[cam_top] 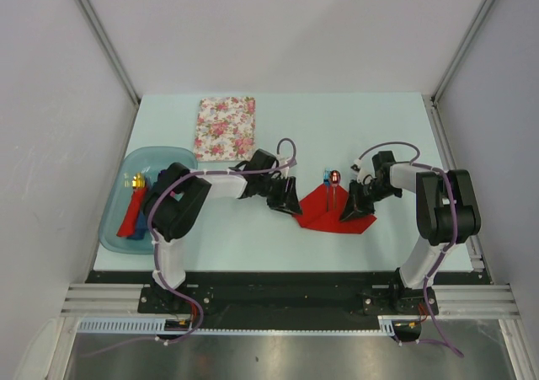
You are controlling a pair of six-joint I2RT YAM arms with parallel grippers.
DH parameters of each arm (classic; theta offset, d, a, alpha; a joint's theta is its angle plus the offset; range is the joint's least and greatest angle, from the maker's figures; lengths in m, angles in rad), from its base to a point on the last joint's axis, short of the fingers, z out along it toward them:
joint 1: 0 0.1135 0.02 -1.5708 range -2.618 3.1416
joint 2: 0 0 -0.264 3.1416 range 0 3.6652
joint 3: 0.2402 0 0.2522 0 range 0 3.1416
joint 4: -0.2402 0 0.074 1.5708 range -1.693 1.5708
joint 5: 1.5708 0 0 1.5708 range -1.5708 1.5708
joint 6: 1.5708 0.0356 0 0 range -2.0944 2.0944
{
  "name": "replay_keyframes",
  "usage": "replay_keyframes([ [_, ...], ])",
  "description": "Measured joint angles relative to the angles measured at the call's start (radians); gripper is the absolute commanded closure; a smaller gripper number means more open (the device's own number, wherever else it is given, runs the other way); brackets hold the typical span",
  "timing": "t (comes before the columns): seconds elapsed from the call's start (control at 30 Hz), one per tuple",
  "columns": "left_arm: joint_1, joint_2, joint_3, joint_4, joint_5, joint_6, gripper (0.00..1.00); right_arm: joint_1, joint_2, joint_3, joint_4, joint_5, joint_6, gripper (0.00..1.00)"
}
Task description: Place the utensils on the paper napkin and roll it up
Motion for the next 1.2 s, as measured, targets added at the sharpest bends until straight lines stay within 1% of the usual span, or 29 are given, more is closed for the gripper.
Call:
replay_keyframes([
  [0.17,0.0,-0.001,-0.011,0.012,0.0,-0.008,0.6,0.008,-0.001,0.0,0.003,-0.037,0.002,0.88],
  [0.5,0.0,-0.001,-0.023,0.028,0.01,-0.021,0.59,0.045,-0.013,0.0,0.042,-0.139,0.025,0.88],
  [0.6,0.0,-0.001,-0.027,0.041,0.013,-0.032,0.61,0.053,-0.006,0.0,0.065,-0.166,0.035,0.88],
  [0.8,0.0,-0.001,-0.041,0.068,0.029,-0.043,0.64,0.057,0.047,0.0,0.11,-0.182,0.061,0.88],
  [1.0,-0.001,-0.001,-0.041,0.104,0.063,-0.071,0.65,0.063,0.065,0.0,0.136,-0.18,0.079,0.88],
  [1.03,-0.002,-0.001,-0.041,0.111,0.068,-0.074,0.69,0.064,0.065,0.0,0.139,-0.179,0.079,0.89],
  [1.1,-0.004,-0.001,-0.041,0.128,0.082,-0.088,0.73,0.064,0.065,0.0,0.143,-0.174,0.08,0.89],
  [1.2,-0.01,-0.001,-0.041,0.153,0.101,-0.106,0.86,0.065,0.065,0.0,0.146,-0.165,0.08,0.89],
])
